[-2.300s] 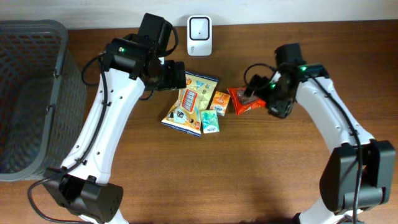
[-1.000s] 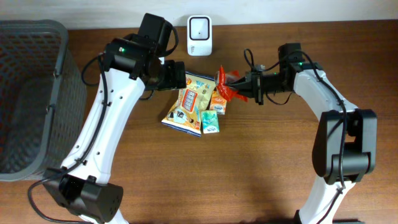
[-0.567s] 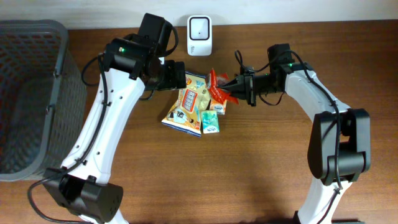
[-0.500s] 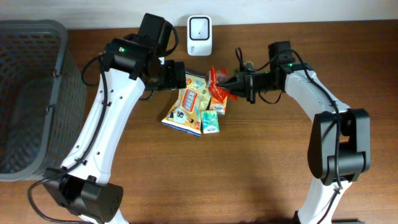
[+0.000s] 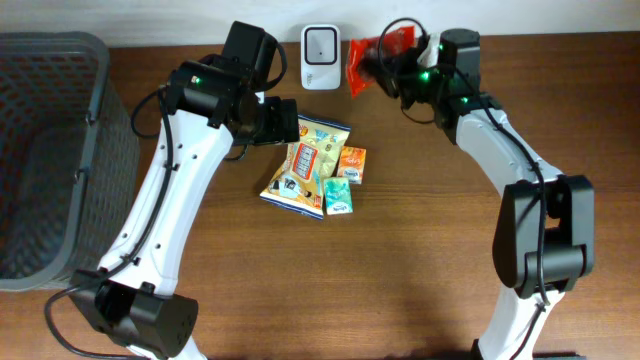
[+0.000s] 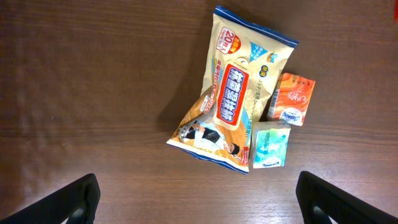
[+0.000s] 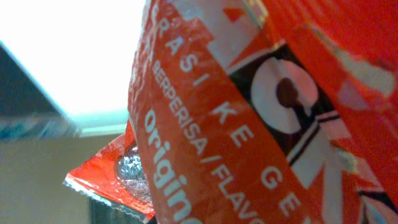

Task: Scan the item barcode
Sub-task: 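Raise the red bag up to the white scanner with right gripper, then carry the red bag to the table's right side and release it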

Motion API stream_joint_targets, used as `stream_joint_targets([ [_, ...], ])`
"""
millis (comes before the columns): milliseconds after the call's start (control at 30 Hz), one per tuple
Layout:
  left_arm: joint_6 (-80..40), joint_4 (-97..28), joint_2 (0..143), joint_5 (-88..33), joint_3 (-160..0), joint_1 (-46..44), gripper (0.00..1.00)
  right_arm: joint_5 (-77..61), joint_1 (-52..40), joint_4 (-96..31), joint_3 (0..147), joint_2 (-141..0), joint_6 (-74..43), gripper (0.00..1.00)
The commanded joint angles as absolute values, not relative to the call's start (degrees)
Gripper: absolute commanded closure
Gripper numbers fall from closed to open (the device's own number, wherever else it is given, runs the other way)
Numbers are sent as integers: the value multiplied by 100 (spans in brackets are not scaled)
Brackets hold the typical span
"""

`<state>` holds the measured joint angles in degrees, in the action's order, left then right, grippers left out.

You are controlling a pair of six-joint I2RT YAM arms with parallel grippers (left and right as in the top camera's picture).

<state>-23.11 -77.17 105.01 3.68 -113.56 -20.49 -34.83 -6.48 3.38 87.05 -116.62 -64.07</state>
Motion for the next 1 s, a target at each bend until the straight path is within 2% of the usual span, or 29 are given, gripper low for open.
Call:
stream_joint_targets([
  [0, -2220, -7723, 10541, 434, -11362, -2034, 1, -1699, -899, 414, 9480, -11754, -6173, 96],
  [167, -2222, -7723, 10541, 434, -11362, -2034, 1, -1048, -1337, 327, 10665, -12774, -6005, 96],
  [333, -2220, -7723, 10541, 434, -11362, -2034, 1, -622, -1651, 491, 10825, -13391, -6110, 96],
  [433, -2220, -7725, 10541, 434, -11362, -2034, 1, 71, -1931, 491, 10827, -13443, -4790, 96],
  [533, -2220, -7725, 10541, 434, -11362, -2034, 1, 1212, -2307, 543, 10825, -13443, -2869, 96],
  [600, -2220, -7723, 10541, 434, -11362, -2034, 1, 1813, -2475, 633, 10825, -13443, -2285, 96],
  [967, -2222, -7725, 10541, 434, -11362, -2034, 1, 1564, -2327, 1184, 10822, -13640, -2272, 96],
])
